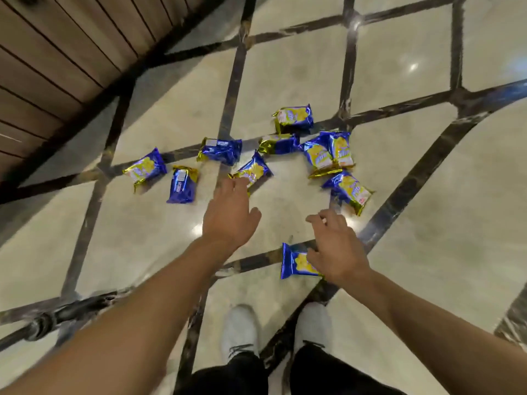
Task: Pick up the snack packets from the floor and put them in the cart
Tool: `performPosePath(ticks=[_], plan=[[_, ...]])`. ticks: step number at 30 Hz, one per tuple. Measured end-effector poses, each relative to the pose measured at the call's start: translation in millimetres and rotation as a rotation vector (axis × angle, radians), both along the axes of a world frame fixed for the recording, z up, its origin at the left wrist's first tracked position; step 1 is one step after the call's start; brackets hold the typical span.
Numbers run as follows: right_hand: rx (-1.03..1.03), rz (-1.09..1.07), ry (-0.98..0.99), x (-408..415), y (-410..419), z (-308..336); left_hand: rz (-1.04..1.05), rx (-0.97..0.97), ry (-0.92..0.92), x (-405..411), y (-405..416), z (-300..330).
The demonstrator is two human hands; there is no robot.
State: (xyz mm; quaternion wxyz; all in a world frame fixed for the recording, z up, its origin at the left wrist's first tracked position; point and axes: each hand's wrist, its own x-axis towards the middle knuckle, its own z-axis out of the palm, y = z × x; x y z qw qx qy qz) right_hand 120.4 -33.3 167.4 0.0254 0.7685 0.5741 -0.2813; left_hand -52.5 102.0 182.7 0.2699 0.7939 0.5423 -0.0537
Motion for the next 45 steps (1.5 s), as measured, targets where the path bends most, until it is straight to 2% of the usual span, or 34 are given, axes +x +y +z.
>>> performPosePath(ticks=[7,11,14,20,27,29,33,37,41,45], plan=[[-0.103,0.297,-0.011,2,-7,-178,-0.117,0.128,0.04,23,50,-173],[-0.105,0.425,-0.005,-8,-15,-217,-0.112,0.199,0.054,31,77,-222],[-0.152,0.426,0.022,-10,-15,-225,-0.149,0.243,0.106,35,90,-245],[-0.171,0.283,0.125,-10,-7,-225,-0.136,0.203,0.078,39,76,-252],[-0.042,0.184,0.183,-20,35,-235,-0.158,0.241,0.07,22,62,-264],[-0.013,0.172,0.201,-18,42,-244,-0.142,0.195,0.042,18,58,-261],[0.111,-0.04,0.341,-17,62,-247,-0.114,0.142,0.043,1,53,-254],[0.175,0.032,0.274,-25,64,-239,-0.201,0.144,0.073,-25,36,-245],[0.048,0.031,0.192,-42,45,-221,-0.178,0.151,0.092,-46,7,-243],[-0.091,0.168,0.045,-63,16,-220,-0.214,0.127,0.212,-59,-18,-247]])
